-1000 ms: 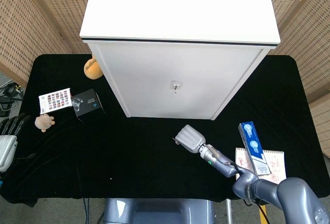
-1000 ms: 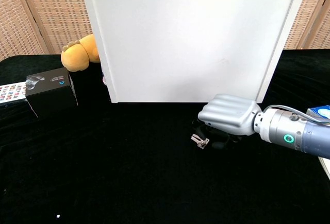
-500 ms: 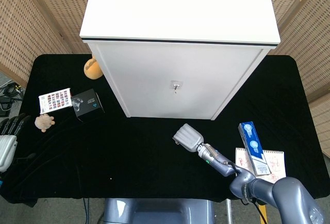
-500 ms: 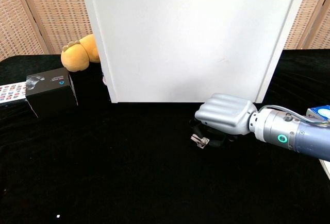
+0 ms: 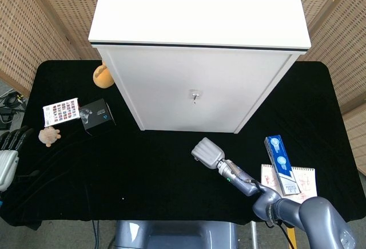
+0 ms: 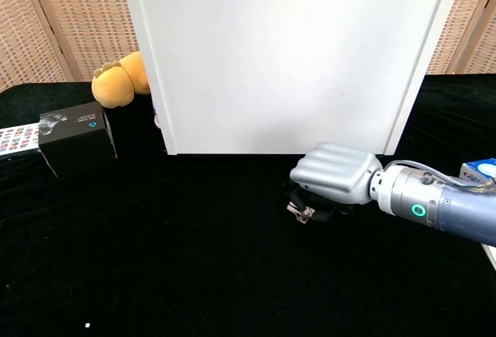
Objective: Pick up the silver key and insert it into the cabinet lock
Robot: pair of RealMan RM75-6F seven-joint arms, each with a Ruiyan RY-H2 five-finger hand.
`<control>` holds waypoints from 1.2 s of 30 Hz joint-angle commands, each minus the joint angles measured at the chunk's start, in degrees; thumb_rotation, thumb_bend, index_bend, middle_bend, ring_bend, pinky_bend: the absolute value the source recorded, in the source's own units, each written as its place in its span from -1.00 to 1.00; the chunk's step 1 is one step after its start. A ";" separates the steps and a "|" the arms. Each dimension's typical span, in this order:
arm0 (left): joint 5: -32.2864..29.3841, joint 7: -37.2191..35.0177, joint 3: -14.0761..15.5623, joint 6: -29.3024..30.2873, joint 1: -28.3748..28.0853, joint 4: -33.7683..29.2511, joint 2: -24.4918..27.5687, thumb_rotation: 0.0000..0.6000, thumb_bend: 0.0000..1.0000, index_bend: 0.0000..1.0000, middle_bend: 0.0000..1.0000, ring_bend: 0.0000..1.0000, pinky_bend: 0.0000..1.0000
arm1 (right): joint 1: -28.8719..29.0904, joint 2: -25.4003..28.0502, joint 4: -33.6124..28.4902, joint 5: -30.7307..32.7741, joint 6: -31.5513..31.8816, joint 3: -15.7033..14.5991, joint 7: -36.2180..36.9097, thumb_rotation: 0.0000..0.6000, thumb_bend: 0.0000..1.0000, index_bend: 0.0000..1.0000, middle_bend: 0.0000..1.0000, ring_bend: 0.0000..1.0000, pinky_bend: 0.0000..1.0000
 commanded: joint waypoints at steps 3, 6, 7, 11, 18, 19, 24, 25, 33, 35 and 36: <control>0.01 -0.08 0.02 -0.05 -0.02 0.02 0.01 1.00 -1.00 -1.00 -1.00 -1.00 -1.00 | 0.11 -0.28 0.15 0.31 0.14 0.07 0.16 1.00 0.10 0.14 0.79 0.88 1.00; 0.03 -0.14 0.03 -0.04 -0.02 0.02 0.01 1.00 -1.00 -1.00 -1.00 -1.00 -1.00 | 0.12 -0.45 0.28 0.37 0.48 0.04 0.22 1.00 0.17 0.19 0.79 0.89 1.00; 0.04 -0.15 0.04 -0.04 -0.03 0.02 0.00 1.00 -1.00 -1.00 -1.00 -1.00 -1.00 | 0.11 -0.49 0.34 0.37 0.57 0.01 0.27 1.00 0.18 0.20 0.79 0.89 1.00; 0.14 -0.17 0.10 -0.03 -0.02 -0.04 0.05 1.00 -1.00 -1.00 -1.00 -1.00 -1.00 | 0.13 -0.49 0.30 0.47 0.88 -0.04 0.37 1.00 0.23 0.24 0.78 0.89 1.00; 0.22 -0.23 0.15 -0.01 -0.02 -0.08 0.09 1.00 -1.00 -1.00 -1.00 -1.00 -1.00 | 0.25 -0.07 -0.38 0.39 1.41 -0.13 0.21 1.00 0.24 0.27 0.77 0.89 1.00; 0.22 -0.22 0.15 -0.01 -0.02 -0.08 0.09 1.00 -1.00 -1.00 -1.00 -1.00 -1.00 | 0.25 0.00 -0.51 0.36 1.51 -0.14 0.20 1.00 0.24 0.27 0.77 0.89 1.00; 0.24 -0.23 0.20 -0.10 -0.05 -0.11 0.10 1.00 -1.00 -1.00 -1.00 -1.00 -1.00 | 0.20 1.14 -2.59 -0.47 3.12 -0.45 0.33 1.00 0.24 0.28 0.77 0.89 1.00; 0.25 -0.27 0.20 -0.13 -0.06 -0.12 0.11 1.00 -1.00 -1.00 -1.00 -1.00 -1.00 | 0.16 1.54 -3.24 -0.80 3.69 -0.54 0.39 1.00 0.24 0.28 0.77 0.89 1.00; 0.68 -0.50 0.36 0.12 0.03 -0.26 0.24 1.00 -1.00 -1.00 -1.00 -1.00 -1.00 | -0.46 7.15 -10.80 -4.66 10.38 -1.34 0.09 1.00 0.25 0.30 0.77 0.89 1.00; 0.84 -0.47 0.42 0.18 0.04 -0.34 0.25 1.00 -1.00 -1.00 -1.00 -1.00 -1.00 | -0.55 8.57 -12.67 -5.33 11.53 -1.34 -0.26 1.00 0.25 0.30 0.77 0.89 1.00; 1.01 -0.43 0.49 0.25 0.06 -0.42 0.26 1.00 -1.00 -1.00 -1.00 -1.00 -1.00 | -0.62 9.82 -14.33 -5.92 12.54 -1.30 -0.67 1.00 0.25 0.30 0.77 0.89 1.00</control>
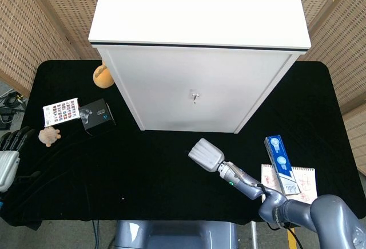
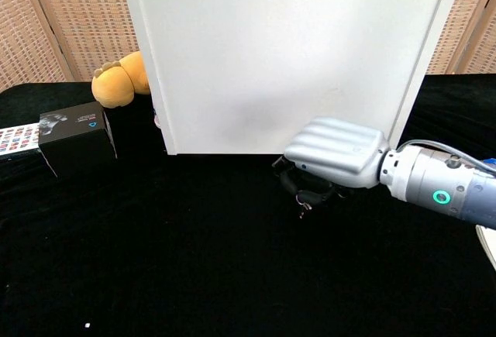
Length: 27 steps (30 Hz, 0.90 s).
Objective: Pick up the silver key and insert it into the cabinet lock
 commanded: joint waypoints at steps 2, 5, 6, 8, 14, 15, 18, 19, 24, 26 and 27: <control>0.52 0.15 0.22 0.26 0.08 -0.27 0.04 1.00 -1.00 -1.00 -1.00 -1.00 -1.00 | -0.44 5.62 -7.30 -2.63 3.90 0.02 -1.83 1.00 0.25 0.30 0.77 0.89 1.00; 1.00 0.25 0.41 0.62 0.23 -0.50 0.10 1.00 -1.00 -1.00 -1.00 -1.00 -1.00 | -0.50 9.55 -12.94 -3.66 5.57 0.72 -4.23 1.00 0.25 0.31 0.77 0.89 1.00; 1.32 0.19 0.51 0.91 0.34 -0.66 0.16 1.00 -1.00 -1.00 -1.00 -1.00 -1.00 | -0.45 11.53 -15.51 -4.73 7.35 1.42 -5.38 1.00 0.25 0.31 0.77 0.89 1.00; 1.69 0.07 0.62 1.27 0.49 -0.81 0.29 1.00 -1.00 -1.00 -1.00 -1.00 -1.00 | -0.43 14.42 -19.33 -5.39 7.94 1.93 -7.15 1.00 0.25 0.31 0.77 0.89 1.00; 2.10 -0.13 0.75 1.60 0.63 -0.83 0.39 1.00 -1.00 -1.00 -1.00 -1.00 -1.00 | 0.11 21.14 -27.80 -6.43 9.53 5.28 -11.56 1.00 0.25 0.32 0.77 0.89 1.00; 2.12 -0.12 0.76 1.59 0.63 -0.81 0.37 1.00 -1.00 -1.00 -1.00 -1.00 -1.00 | 0.24 22.17 -29.01 -6.26 9.44 5.91 -12.11 1.00 0.25 0.32 0.77 0.89 1.00; 2.08 -0.11 0.76 1.46 0.57 -0.71 0.30 1.00 -1.00 -1.00 -1.00 -1.00 -1.00 | 0.58 24.99 -32.34 -5.53 9.24 7.97 -13.53 1.00 0.25 0.32 0.77 0.89 1.00; 2.00 -0.08 0.73 1.40 0.55 -0.66 0.26 1.00 -1.00 -1.00 -1.00 -1.00 -1.00 | 0.74 26.05 -33.50 -5.20 9.12 8.80 -14.02 1.00 0.25 0.32 0.77 0.89 1.00; 1.80 -0.02 0.65 1.29 0.50 -0.65 0.21 1.00 -1.00 -1.00 -1.00 -1.00 -1.00 | 1.30 28.58 -35.90 -3.70 8.32 11.33 -15.54 1.00 0.25 0.32 0.77 0.89 1.00; 1.81 0.00 0.65 1.31 0.50 -0.67 0.21 1.00 -1.00 -1.00 -1.00 -1.00 -1.00 | 1.56 29.22 -36.48 -2.63 7.74 12.32 -16.05 1.00 0.25 0.32 0.77 0.89 1.00; 1.82 0.01 0.64 1.33 0.51 -0.68 0.21 1.00 -1.00 -1.00 -1.00 -1.00 -1.00 | 1.73 29.50 -36.72 -1.92 7.39 12.93 -16.40 1.00 0.25 0.32 0.77 0.89 1.00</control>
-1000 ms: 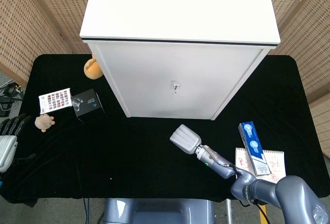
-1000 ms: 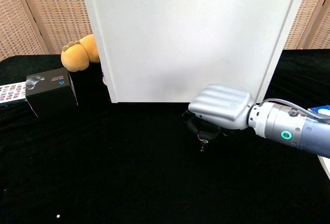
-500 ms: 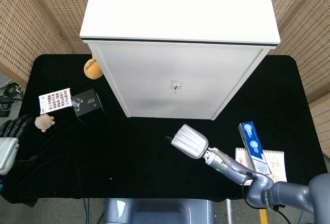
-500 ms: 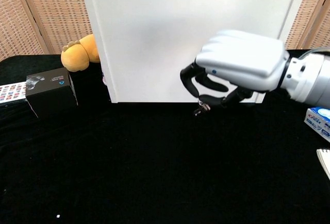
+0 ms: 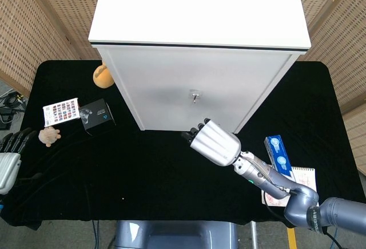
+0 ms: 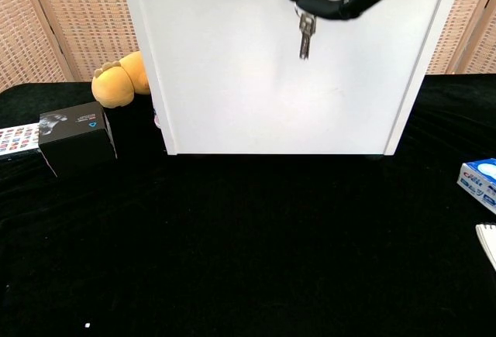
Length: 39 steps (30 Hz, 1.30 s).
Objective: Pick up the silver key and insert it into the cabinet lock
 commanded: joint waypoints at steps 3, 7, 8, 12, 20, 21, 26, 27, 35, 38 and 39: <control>0.04 0.04 0.00 0.09 0.03 -0.03 0.01 1.00 -1.00 -1.00 -1.00 -1.00 -1.00 | 0.72 0.89 -0.90 2.51 -1.23 2.13 -1.30 1.00 0.25 0.33 0.77 0.89 1.00; -0.12 -0.24 -0.10 0.18 0.09 -0.03 0.14 1.00 -1.00 -1.00 -1.00 -1.00 -1.00 | 1.52 0.53 -0.44 6.11 -1.94 4.87 -2.32 1.00 0.25 0.33 0.77 0.89 1.00; -0.13 -0.34 -0.11 0.20 0.11 -0.01 0.17 1.00 -1.00 -1.00 -1.00 -1.00 -1.00 | 1.67 0.35 -0.27 7.14 -2.16 5.44 -2.51 1.00 0.25 0.33 0.77 0.89 1.00; -0.29 -0.60 -0.21 0.11 0.07 0.08 0.27 1.00 -1.00 -1.00 -1.00 -1.00 -1.00 | 2.17 0.00 0.44 9.19 -2.59 6.72 -3.52 1.00 0.25 0.33 0.77 0.89 1.00; -0.59 -0.75 -0.34 -0.22 -0.08 0.17 0.30 1.00 -1.00 -1.00 -1.00 -1.00 -1.00 | 2.84 0.03 1.17 11.46 -3.40 7.74 -4.80 1.00 0.26 0.36 0.77 0.89 1.00; -0.59 -0.74 -0.33 -0.23 -0.09 0.17 0.30 1.00 -1.00 -1.00 -1.00 -1.00 -1.00 | 2.89 0.03 1.18 11.54 -3.45 7.74 -4.94 1.00 0.26 0.36 0.77 0.89 1.00; -0.66 -0.71 -0.33 -0.29 -0.09 0.17 0.28 1.00 -1.00 -1.00 -1.00 -1.00 -1.00 | 3.30 -0.39 1.95 11.97 -4.45 7.05 -6.70 1.00 0.26 0.36 0.77 0.89 1.00; -0.66 -0.71 -0.32 -0.33 -0.10 0.19 0.28 1.00 -1.00 -1.00 -1.00 -1.00 -1.00 | 3.39 -0.55 2.22 12.12 -4.54 7.03 -7.08 1.00 0.26 0.36 0.77 0.89 1.00; -0.83 -0.82 -0.40 -0.37 -0.11 0.22 0.33 1.00 -1.00 -1.00 -1.00 -1.00 -1.00 | 3.78 -1.37 2.83 12.59 -4.32 6.92 -8.32 1.00 0.26 0.36 0.77 0.89 1.00; -0.81 -0.80 -0.40 -0.34 -0.10 0.24 0.32 1.00 -1.00 -1.00 -1.00 -1.00 -1.00 | 3.81 -1.55 2.85 12.75 -4.08 6.96 -8.44 1.00 0.26 0.36 0.77 0.89 1.00; -0.80 -0.80 -0.41 -0.33 -0.10 0.24 0.31 1.00 -1.00 -1.00 -1.00 -1.00 -1.00 | 3.82 -1.61 2.83 12.77 -3.95 6.96 -8.51 1.00 0.26 0.36 0.77 0.89 1.00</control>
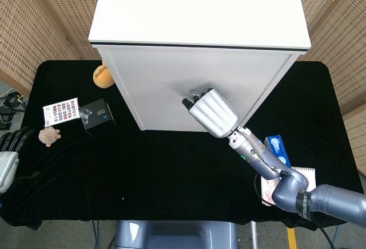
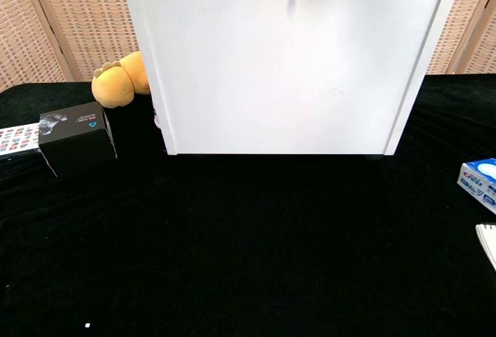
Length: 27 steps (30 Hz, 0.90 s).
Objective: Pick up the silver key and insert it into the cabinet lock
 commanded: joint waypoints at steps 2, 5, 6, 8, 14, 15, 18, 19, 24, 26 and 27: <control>0.00 0.03 -0.02 0.02 0.00 0.00 -0.02 1.00 -1.00 -1.00 -1.00 -1.00 -1.00 | 0.02 -0.07 0.00 -0.10 0.28 -0.05 -0.22 1.00 0.26 0.36 0.77 0.89 1.00; -0.07 0.08 -0.03 -0.06 -0.03 0.03 -0.05 1.00 -1.00 -1.00 -1.00 -1.00 -1.00 | 0.10 -0.02 0.12 -0.21 0.39 -0.07 -0.50 1.00 0.26 0.36 0.77 0.89 1.00; -0.07 0.09 -0.03 -0.08 -0.04 0.04 -0.05 1.00 -1.00 -1.00 -1.00 -1.00 -1.00 | 0.11 -0.03 0.15 -0.20 0.44 -0.05 -0.55 1.00 0.26 0.36 0.77 0.89 1.00; -0.09 0.14 -0.03 -0.07 -0.04 0.06 -0.07 1.00 -1.00 -1.00 -1.00 -1.00 -1.00 | 0.15 -0.08 0.20 -0.02 0.51 0.04 -0.54 1.00 0.26 0.36 0.77 0.89 1.00; -0.18 0.15 -0.07 -0.05 -0.02 0.09 -0.09 1.00 -1.00 -1.00 -1.00 -1.00 -1.00 | 0.42 -0.42 0.70 0.32 0.44 0.04 -1.26 1.00 0.26 0.36 0.77 0.89 1.00; -0.17 0.13 -0.06 -0.06 -0.02 0.08 -0.09 1.00 -1.00 -1.00 -1.00 -1.00 -1.00 | 0.45 -0.46 0.73 0.36 0.44 0.05 -1.35 1.00 0.26 0.36 0.77 0.89 1.00; -0.23 0.07 -0.10 -0.02 0.00 0.10 -0.06 1.00 -1.00 -1.00 -1.00 -1.00 -1.00 | 0.55 -0.59 0.85 0.61 0.45 0.11 -1.51 1.00 0.26 0.36 0.77 0.89 1.00; -0.26 0.03 -0.11 -0.05 0.00 0.13 -0.06 1.00 -1.00 -1.00 -1.00 -1.00 -1.00 | 0.57 -0.61 0.86 0.65 0.47 0.10 -1.58 1.00 0.26 0.36 0.77 0.89 1.00; -0.29 0.02 -0.12 -0.18 -0.07 0.18 -0.07 1.00 -1.00 -1.00 -1.00 -1.00 -1.00 | 0.90 -0.84 0.77 0.64 0.51 0.21 -2.09 1.00 0.26 0.36 0.77 0.89 1.00; -0.30 0.05 -0.12 -0.17 -0.07 0.21 -0.09 1.00 -1.00 -1.00 -1.00 -1.00 -1.00 | 1.07 -0.91 0.76 0.81 0.37 0.27 -2.48 1.00 0.26 0.36 0.77 0.89 1.00; -0.29 0.06 -0.13 -0.15 -0.06 0.21 -0.09 1.00 -1.00 -1.00 -1.00 -1.00 -1.00 | 1.17 -0.99 0.80 0.99 0.28 0.34 -2.73 1.00 0.26 0.36 0.77 0.89 1.00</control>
